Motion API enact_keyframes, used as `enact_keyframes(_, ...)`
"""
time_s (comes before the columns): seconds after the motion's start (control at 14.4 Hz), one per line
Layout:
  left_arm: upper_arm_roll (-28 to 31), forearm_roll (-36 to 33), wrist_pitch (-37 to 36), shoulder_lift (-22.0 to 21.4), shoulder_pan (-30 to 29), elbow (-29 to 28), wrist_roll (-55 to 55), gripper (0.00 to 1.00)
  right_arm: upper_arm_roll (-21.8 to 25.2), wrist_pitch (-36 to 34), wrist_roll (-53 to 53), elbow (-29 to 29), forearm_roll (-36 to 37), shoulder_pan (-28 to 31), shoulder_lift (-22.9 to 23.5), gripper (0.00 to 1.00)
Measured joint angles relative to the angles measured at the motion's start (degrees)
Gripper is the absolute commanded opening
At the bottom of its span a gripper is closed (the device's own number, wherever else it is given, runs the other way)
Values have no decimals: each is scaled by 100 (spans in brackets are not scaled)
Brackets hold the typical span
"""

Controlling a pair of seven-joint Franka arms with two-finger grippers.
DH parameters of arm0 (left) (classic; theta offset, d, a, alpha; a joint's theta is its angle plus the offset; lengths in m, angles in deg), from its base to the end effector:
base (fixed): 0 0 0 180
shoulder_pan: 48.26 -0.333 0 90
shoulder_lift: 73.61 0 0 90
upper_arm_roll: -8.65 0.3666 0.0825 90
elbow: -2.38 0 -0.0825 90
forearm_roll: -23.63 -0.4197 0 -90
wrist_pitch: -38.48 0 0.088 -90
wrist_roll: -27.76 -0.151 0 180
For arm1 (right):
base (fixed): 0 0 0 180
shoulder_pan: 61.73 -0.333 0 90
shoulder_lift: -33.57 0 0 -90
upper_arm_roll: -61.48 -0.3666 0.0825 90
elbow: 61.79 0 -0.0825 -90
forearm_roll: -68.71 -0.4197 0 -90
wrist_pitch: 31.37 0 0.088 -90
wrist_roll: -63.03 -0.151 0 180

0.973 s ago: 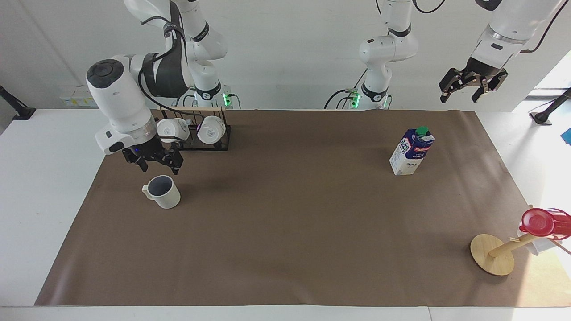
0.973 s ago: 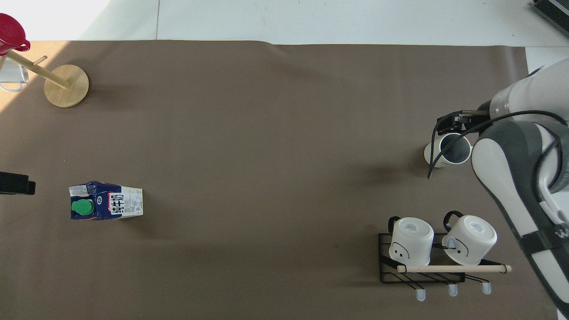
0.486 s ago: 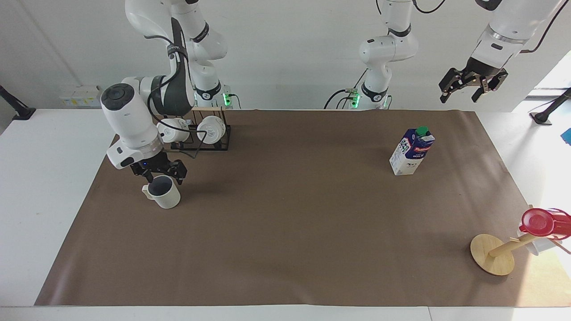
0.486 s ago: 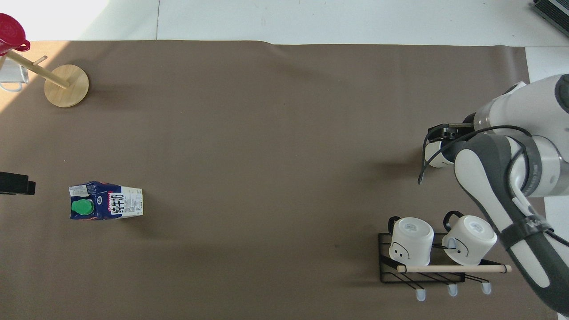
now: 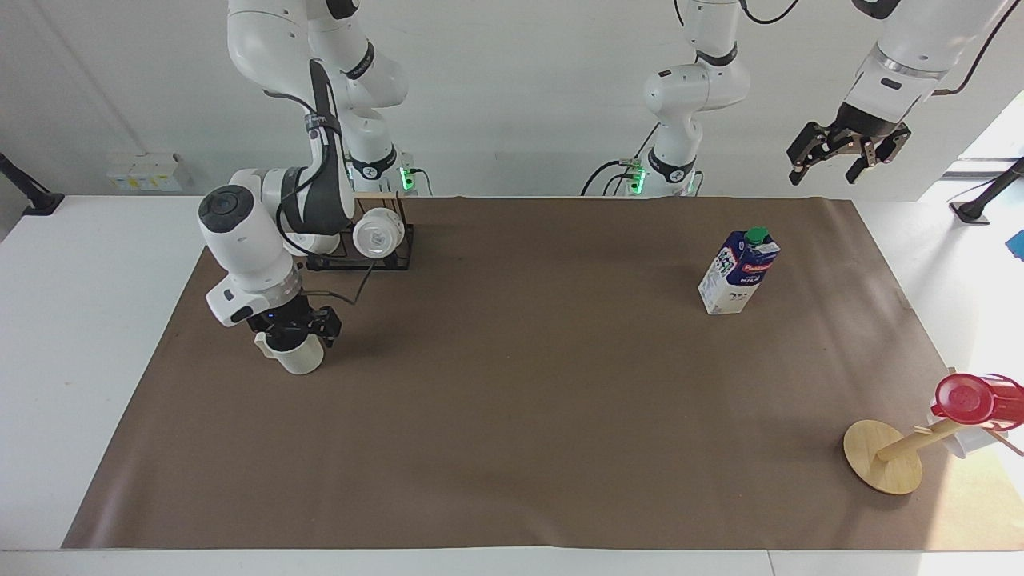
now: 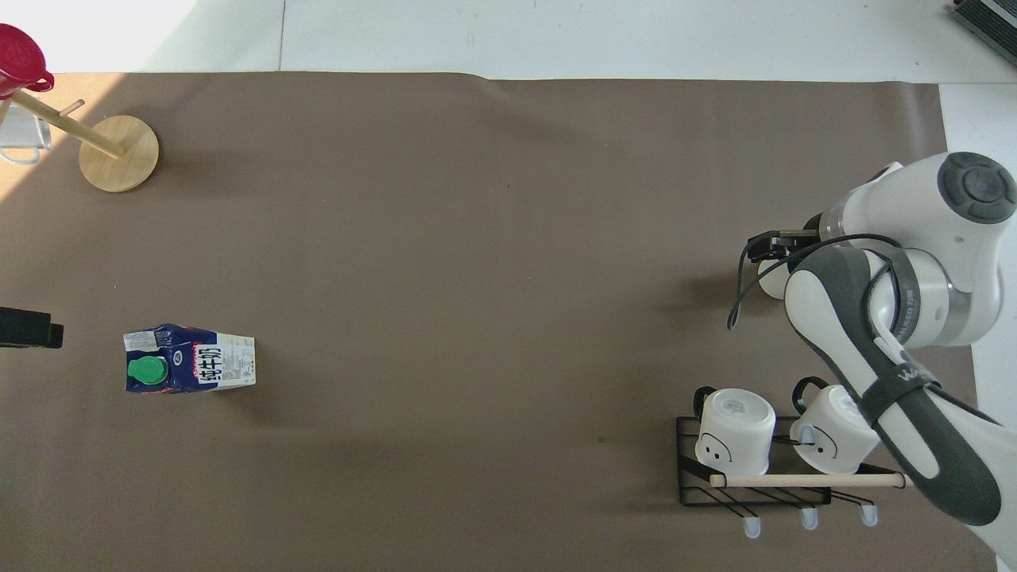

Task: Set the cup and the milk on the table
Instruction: 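Carry the dark mug with the right gripper toward the table center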

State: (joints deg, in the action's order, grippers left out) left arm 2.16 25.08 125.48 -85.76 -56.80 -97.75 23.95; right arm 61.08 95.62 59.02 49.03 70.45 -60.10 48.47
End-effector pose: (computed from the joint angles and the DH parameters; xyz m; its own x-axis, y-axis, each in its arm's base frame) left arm 0.5059 0.0078 0.6527 0.9994 -0.0291 -0.0183 -0.0290 -0.9996 0.0027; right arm 0.6540 -0.0163 0.3390 0.9970 -0.0734 0.0235 -0.0739 -0.9970 0.0213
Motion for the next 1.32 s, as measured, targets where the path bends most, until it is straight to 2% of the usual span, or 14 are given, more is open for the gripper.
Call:
enact_keyframes(0.21, 0, 0, 0, 0, 0, 0, 0, 100, 0, 9, 5, 11, 0, -1, 54, 6)
enact_keyframes(0.28, 0, 0, 0, 0, 0, 0, 0, 100, -1, 10, 5, 10, 0, -3, 53, 0)
enact_keyframes(0.63, 0, 0, 0, 0, 0, 0, 0, 100, -1, 19, 6, -35, 52, -11, 50, 0)
enact_keyframes(0.9, 0, 0, 0, 0, 0, 0, 0, 100, -18, -67, 6, -303, 59, -139, 15, 0)
enact_keyframes(1.32, 0, 0, 0, 0, 0, 0, 0, 100, -50, -371, -1032, -736, 59, -1144, 3, 0)
